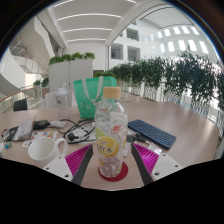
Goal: Pour water
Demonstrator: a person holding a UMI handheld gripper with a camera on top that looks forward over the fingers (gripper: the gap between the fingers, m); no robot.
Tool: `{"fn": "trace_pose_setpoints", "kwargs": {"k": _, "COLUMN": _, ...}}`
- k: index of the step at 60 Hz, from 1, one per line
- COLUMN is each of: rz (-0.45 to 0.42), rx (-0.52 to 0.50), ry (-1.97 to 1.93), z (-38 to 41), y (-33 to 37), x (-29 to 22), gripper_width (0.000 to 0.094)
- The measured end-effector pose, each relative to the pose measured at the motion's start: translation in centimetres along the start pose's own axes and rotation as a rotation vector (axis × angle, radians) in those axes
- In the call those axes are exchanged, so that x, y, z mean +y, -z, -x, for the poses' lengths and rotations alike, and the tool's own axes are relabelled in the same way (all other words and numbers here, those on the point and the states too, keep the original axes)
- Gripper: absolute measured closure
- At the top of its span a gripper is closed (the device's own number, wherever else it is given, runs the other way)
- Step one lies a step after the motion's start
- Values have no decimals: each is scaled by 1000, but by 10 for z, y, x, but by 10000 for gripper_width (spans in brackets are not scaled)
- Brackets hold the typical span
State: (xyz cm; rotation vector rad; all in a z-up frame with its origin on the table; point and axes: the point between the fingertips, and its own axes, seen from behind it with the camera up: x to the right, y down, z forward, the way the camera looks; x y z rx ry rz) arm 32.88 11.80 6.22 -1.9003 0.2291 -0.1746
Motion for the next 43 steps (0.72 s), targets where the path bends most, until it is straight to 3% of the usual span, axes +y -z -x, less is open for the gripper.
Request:
{"fn": "trace_pose_setpoints", "kwargs": {"k": 18, "rz": 50, "rx": 55, "ry": 10, "z": 44, "y": 184, "x": -2, "gripper_width": 95}}
{"fn": "trace_pose_setpoints", "kwargs": {"k": 31, "rz": 11, "rx": 124, "ry": 8, "z": 101, "y": 348, "x": -32, "gripper_width": 85}}
{"fn": "trace_pose_setpoints", "kwargs": {"k": 43, "rz": -11, "rx": 134, "ry": -9, "z": 136, "y": 442, "x": -52, "gripper_width": 89}}
